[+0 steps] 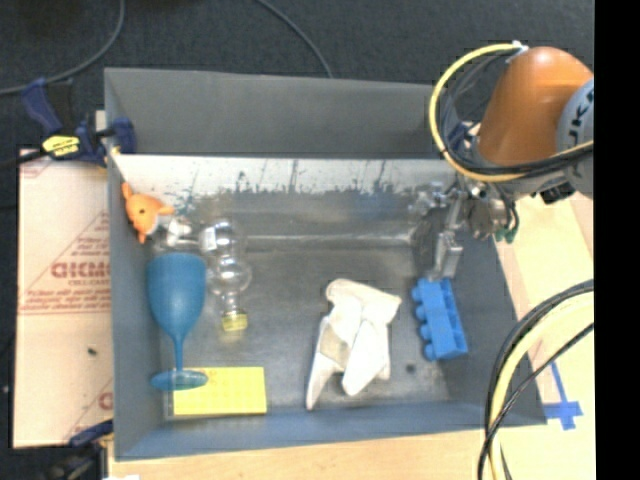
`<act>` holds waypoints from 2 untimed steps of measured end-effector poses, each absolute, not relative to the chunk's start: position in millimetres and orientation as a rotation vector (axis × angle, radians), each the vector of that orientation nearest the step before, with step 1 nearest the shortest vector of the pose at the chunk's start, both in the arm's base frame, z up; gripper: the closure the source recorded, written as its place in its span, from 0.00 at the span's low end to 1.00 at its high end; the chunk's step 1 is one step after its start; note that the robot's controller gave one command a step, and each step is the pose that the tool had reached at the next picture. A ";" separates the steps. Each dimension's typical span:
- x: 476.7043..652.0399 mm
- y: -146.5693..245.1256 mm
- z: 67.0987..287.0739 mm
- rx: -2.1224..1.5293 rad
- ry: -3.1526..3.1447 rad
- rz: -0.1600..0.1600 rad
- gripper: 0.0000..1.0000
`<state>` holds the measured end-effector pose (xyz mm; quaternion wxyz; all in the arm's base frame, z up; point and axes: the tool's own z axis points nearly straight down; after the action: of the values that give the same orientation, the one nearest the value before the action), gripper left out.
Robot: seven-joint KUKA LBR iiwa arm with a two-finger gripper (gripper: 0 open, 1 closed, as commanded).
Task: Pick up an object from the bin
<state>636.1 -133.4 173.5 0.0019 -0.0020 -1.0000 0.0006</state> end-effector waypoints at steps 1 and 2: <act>638.1 -132.8 178.9 -0.001 -3.146 0.004 0.00; 615.4 -74.6 67.3 0.176 -3.133 0.003 0.00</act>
Offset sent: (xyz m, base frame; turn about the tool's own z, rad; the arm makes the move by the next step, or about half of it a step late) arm -0.0204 0.0584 -0.1035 -0.1185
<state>615.4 -74.6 67.3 0.0021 0.0560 -0.9984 0.0008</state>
